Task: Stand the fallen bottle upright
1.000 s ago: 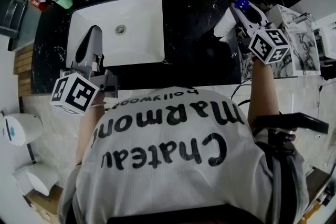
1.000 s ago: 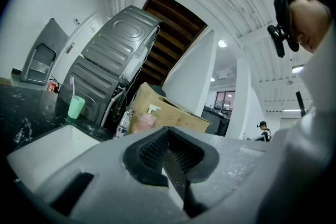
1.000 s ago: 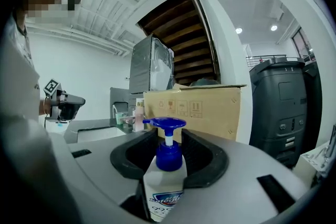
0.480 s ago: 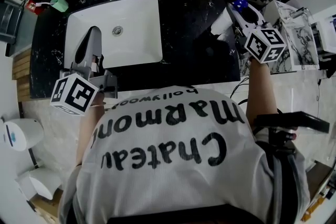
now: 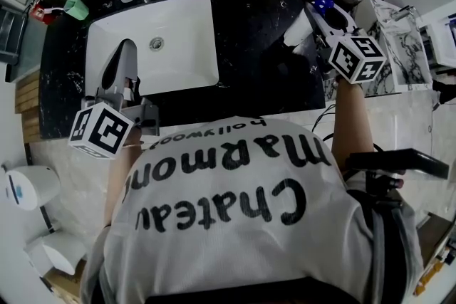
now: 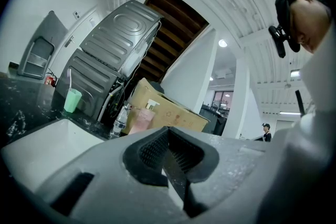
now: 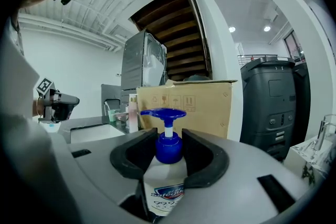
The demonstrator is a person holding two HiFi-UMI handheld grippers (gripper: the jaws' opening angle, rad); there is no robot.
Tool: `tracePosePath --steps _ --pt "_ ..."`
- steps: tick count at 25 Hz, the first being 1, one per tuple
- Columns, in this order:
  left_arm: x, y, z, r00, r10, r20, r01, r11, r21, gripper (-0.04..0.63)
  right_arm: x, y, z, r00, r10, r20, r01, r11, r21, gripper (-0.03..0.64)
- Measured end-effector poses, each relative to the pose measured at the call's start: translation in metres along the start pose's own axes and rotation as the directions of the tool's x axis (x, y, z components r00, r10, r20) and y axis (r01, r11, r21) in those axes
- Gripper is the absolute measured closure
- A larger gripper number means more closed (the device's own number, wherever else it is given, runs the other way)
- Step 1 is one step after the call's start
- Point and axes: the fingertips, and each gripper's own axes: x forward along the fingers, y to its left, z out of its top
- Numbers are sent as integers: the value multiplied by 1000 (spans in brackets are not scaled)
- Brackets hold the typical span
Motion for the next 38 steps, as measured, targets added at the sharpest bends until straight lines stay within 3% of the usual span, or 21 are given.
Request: tracePosePath --steps 9,28,38 --pt "-7 6 0 999 29 12 -29 1000 -9 581 0 0 -2 1000 5 -11 -5 1000 17 477" --pt "-21 15 6 996 70 56 -70 998 -11 581 -2 1 -3 1000 10 7 -9 1000 -30 476" --pt "-29 23 15 993 93 68 -93 996 -9 581 -2 1 0 1000 -29 -11 28 996 -83 473"
